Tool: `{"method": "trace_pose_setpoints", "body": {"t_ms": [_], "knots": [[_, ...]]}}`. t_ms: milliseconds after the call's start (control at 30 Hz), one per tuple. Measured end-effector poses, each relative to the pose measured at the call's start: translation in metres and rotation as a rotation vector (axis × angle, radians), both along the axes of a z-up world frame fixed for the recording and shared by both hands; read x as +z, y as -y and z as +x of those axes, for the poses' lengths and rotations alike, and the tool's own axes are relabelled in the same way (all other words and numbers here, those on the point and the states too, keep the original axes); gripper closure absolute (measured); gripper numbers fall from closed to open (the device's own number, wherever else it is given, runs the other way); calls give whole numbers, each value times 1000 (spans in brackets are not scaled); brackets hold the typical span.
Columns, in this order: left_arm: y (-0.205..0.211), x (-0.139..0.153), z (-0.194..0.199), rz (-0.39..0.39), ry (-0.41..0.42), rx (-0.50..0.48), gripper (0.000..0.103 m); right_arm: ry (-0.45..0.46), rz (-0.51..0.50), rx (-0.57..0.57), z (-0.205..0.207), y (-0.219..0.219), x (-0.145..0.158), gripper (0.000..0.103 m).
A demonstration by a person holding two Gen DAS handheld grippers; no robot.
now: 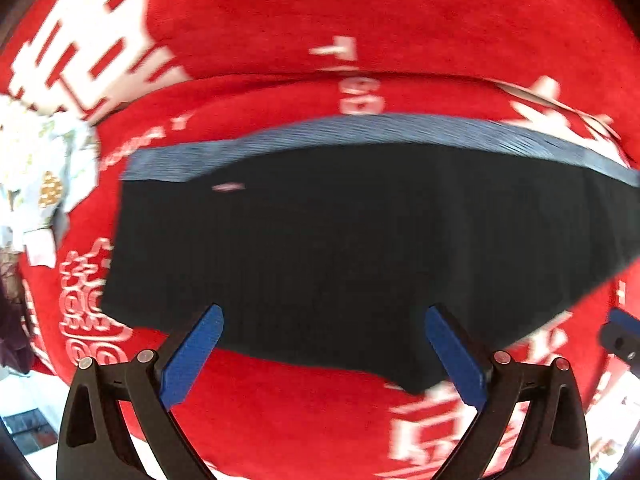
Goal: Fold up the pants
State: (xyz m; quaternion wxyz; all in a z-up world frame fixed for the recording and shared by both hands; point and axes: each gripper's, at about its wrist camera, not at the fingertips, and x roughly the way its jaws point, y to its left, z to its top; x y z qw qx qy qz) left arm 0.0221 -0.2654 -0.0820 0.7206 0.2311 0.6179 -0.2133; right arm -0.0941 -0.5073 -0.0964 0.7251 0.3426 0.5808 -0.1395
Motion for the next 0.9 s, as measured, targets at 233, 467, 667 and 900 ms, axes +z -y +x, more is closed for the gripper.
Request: {"method": "trace_pose_setpoints", "body": {"t_ms": [233, 467, 667, 900], "knots": [[61, -10, -52, 31, -48, -91, 1, -45, 41, -139, -58, 33, -5, 28], [99, -24, -87, 67, -90, -139, 1, -48, 81, -254, -100, 69, -14, 28], [136, -27, -110, 81, -85, -193, 1, -15, 71, -318, -125, 101, -14, 28], [180, -27, -133, 82, -71, -238, 1, 30, 18, -374, -147, 141, -9, 28]]}}
